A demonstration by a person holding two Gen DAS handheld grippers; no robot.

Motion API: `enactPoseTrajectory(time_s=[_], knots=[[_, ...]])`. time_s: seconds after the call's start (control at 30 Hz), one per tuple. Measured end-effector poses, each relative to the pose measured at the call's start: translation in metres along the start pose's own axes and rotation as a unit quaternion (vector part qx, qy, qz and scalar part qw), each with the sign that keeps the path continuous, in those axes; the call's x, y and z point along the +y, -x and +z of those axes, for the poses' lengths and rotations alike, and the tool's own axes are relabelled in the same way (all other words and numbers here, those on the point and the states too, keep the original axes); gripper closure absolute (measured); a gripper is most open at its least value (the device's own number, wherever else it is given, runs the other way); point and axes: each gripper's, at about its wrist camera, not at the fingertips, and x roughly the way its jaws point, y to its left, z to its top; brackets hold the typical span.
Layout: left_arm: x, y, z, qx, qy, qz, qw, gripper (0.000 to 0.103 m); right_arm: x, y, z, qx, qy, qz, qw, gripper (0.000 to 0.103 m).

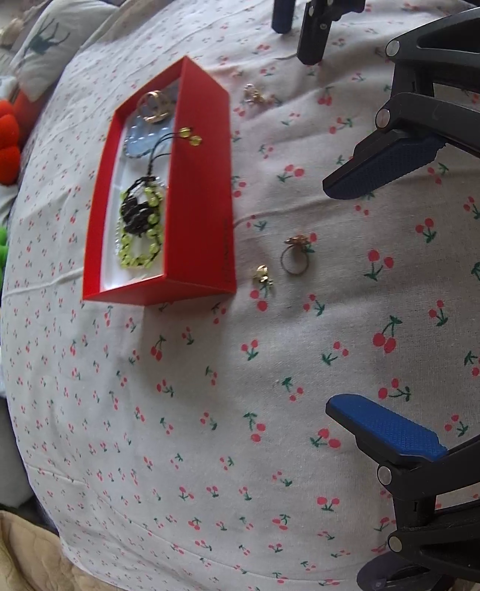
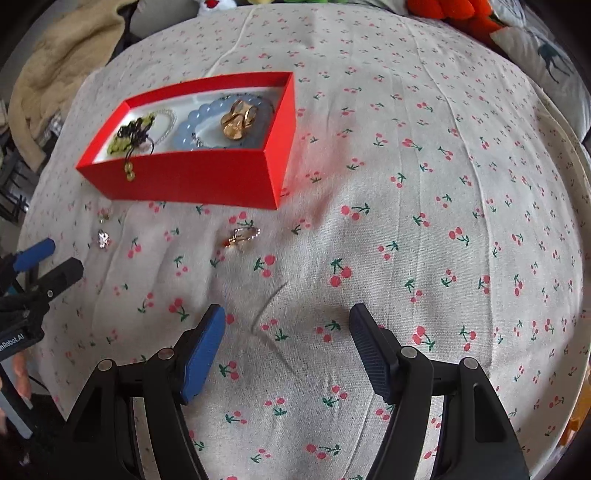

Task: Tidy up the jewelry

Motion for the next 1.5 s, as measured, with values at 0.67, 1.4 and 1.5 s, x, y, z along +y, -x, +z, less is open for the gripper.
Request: enactPoseTrajectory(time_s=[0.67, 1.4, 1.5], knots=[[-0.005, -0.017, -0.005, -0.028, -0.004, -0.049, 0.9984, 0.027, 0.02, -0.013, -0.006, -0.015, 0.059, -0.051, 0.997, 0.009], [-0.005, -0.019, 0.004, -0.009, -0.006, -0.01, 0.9999, 0.085, -0.02, 0.001, 0.021, -0.032, -0.017, 0.013, 0.999, 0.027], [-0.006, -0.017, 0.003, -0.008, -0.009, -0.012, 0.9999, 0.084, -0.028, 0.0, 0.03, -0.035, -0.041, 0.029, 0.998, 0.043]])
